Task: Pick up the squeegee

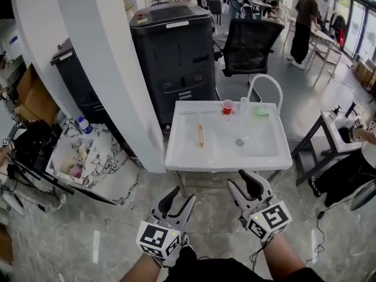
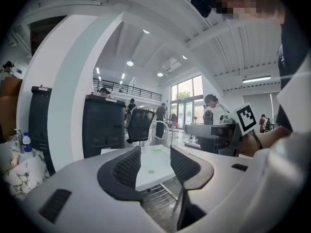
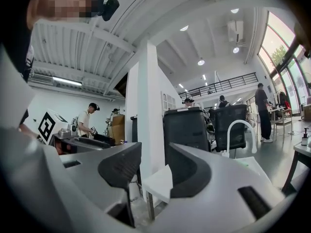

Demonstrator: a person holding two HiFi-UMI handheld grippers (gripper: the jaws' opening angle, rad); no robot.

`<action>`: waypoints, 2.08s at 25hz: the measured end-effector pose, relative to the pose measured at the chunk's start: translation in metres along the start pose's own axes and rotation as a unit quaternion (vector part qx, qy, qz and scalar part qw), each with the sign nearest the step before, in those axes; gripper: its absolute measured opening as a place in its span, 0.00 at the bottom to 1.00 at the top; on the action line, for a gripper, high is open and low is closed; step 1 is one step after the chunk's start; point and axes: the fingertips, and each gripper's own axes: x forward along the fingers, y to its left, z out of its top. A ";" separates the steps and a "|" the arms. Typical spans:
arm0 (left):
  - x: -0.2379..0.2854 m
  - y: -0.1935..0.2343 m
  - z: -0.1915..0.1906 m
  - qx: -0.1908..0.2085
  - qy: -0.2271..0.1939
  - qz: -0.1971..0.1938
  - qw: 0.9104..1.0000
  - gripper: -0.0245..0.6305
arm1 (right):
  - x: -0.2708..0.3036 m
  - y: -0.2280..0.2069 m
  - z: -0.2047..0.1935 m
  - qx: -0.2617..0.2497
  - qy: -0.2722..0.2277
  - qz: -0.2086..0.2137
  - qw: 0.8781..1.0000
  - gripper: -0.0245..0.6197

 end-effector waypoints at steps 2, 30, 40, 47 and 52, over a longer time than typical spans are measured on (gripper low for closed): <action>0.006 0.024 0.002 -0.001 -0.002 -0.009 1.000 0.34 | 0.023 0.000 0.000 -0.003 0.001 -0.011 1.000 0.31; 0.048 0.174 -0.002 -0.014 0.002 -0.060 0.998 0.34 | 0.225 -0.027 -0.030 0.023 0.045 -0.046 0.998 0.31; 0.130 0.196 0.013 -0.025 0.006 -0.011 1.000 0.34 | 0.296 -0.101 -0.060 0.060 0.083 0.006 0.995 0.32; 0.186 0.206 0.012 -0.032 0.015 0.008 0.999 0.34 | 0.338 -0.153 -0.088 0.083 0.114 0.030 0.990 0.33; 0.217 0.214 0.005 -0.043 0.033 0.019 0.998 0.34 | 0.366 -0.182 -0.113 0.099 0.140 0.043 0.984 0.34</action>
